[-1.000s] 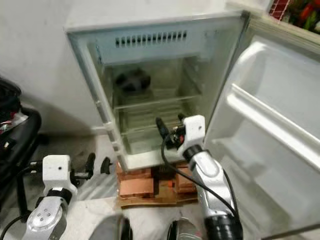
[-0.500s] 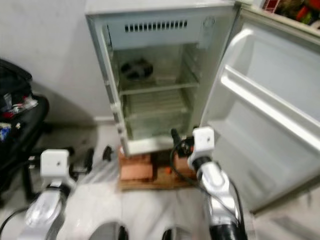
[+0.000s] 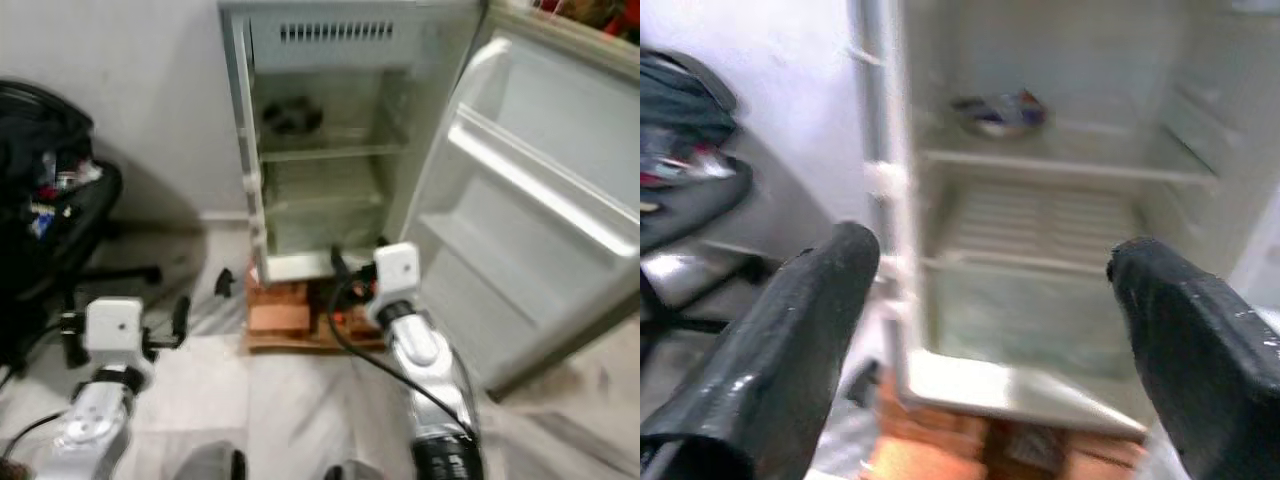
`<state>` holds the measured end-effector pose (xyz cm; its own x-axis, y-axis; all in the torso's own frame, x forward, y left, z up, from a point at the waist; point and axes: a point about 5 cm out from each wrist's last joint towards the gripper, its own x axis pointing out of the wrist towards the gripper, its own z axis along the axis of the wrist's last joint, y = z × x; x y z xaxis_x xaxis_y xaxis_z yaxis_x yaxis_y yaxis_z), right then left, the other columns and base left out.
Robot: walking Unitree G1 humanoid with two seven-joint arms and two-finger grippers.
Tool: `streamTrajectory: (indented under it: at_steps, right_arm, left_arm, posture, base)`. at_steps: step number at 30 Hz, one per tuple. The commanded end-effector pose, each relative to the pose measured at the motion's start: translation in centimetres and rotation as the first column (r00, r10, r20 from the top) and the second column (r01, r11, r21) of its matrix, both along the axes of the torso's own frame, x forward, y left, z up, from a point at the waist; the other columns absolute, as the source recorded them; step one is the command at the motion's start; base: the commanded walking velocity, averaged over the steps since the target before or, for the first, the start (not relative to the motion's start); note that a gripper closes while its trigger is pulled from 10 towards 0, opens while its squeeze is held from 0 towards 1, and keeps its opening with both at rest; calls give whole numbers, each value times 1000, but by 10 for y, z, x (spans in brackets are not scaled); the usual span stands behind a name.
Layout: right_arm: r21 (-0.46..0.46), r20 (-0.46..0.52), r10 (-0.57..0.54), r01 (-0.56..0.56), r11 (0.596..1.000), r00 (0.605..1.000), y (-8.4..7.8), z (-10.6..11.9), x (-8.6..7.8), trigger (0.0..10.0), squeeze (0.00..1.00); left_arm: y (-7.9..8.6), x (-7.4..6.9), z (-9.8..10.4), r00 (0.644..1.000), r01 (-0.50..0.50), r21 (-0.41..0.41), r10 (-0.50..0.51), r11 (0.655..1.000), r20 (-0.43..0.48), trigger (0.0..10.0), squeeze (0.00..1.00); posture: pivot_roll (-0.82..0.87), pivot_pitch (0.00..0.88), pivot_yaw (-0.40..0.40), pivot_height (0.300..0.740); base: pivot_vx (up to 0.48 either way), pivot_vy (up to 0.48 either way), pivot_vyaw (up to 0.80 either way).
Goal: Restocking fridge
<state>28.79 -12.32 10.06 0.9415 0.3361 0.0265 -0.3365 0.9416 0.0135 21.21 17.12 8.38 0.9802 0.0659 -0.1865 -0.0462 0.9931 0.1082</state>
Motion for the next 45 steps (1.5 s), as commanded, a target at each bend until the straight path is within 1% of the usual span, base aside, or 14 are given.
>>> streamTrajectory:
  at_steps: [1,6,8,9,10,11,12,13,14,18,26,32,39,45]
  right_arm:
    - [1,-16,-29,29,1000,999,-5,-3,0,10000,1000]
    - [2,-24,-39,39,999,999,-2,-6,0,10000,1000]
    - [-4,-18,-38,38,999,999,-3,-5,1,10000,984]
    - [-5,-15,-40,40,999,999,-4,-4,1,10000,961]
    - [-7,-13,-44,44,999,999,-5,-3,2,10000,812]
    - [-8,-12,-46,46,999,999,-6,-3,2,10000,812]
    - [15,-29,-73,73,997,997,-10,-4,4,10000,0]
    - [47,-58,-109,112,993,992,-15,-5,6,10000,0]
    - [56,-68,-119,123,991,991,-16,-6,7,10000,0]
    - [37,-60,-111,114,993,992,-16,-7,9,10000,0]
    - [44,-66,-97,100,994,993,-11,-7,11,10000,0]
    - [55,-65,-83,87,995,994,-6,-7,12,10000,0]
    - [57,-61,-56,59,997,997,-1,-6,11,10000,0]
    - [55,-53,-36,39,998,998,3,-5,11,10000,0]
  left_arm:
    - [-1,0,-4,1000,-3,2,3,1000,-7,10000,0]
    - [-1,8,-4,1000,2,6,-2,1000,1,10000,0]
    - [-4,13,0,1000,8,5,-8,1000,21,10000,0]
    - [-5,14,3,999,15,5,-15,1000,34,10000,0]
    - [-7,15,5,999,23,13,-24,1000,46,10000,0]
    - [-8,16,6,998,29,18,-30,999,54,10000,0]
    - [-9,17,8,997,39,31,-41,999,65,10000,0]
    - [-10,19,8,996,45,42,-49,998,76,10000,0]
    - [-10,19,8,996,46,42,-49,998,77,10000,0]
    - [-11,20,7,997,48,47,-51,998,66,10000,0]
    - [-9,20,4,997,53,65,-57,996,59,10000,0]
    - [-13,17,1,997,59,78,-63,995,44,10000,0]
    - [-13,14,-3,999,31,85,-32,996,12,10000,0]
    - [-14,13,-2,999,42,92,-44,995,19,10000,0]
  posture:
    - [148,92,-38,740]
    - [145,88,-36,740]
    - [139,83,-32,740]
    - [139,82,-32,740]
    - [138,80,-30,740]
    - [137,79,-30,740]
    - [135,77,-28,740]
    - [133,75,-25,740]
    - [133,74,-25,740]
    - [135,73,-23,740]
    - [137,69,-20,740]
    - [141,73,-20,740]
    - [144,84,-22,740]
    - [144,90,-21,740]
  base:
    - [-251,0,0]
    - [-99,0,0]
    - [0,0,0]
    - [0,0,0]
    - [0,0,0]
    - [0,0,0]
    - [0,0,0]
    - [0,0,0]
    - [0,0,0]
    - [0,-127,0]
    - [0,-461,0]
    - [0,-462,0]
    - [0,-462,0]
    - [0,-436,0]
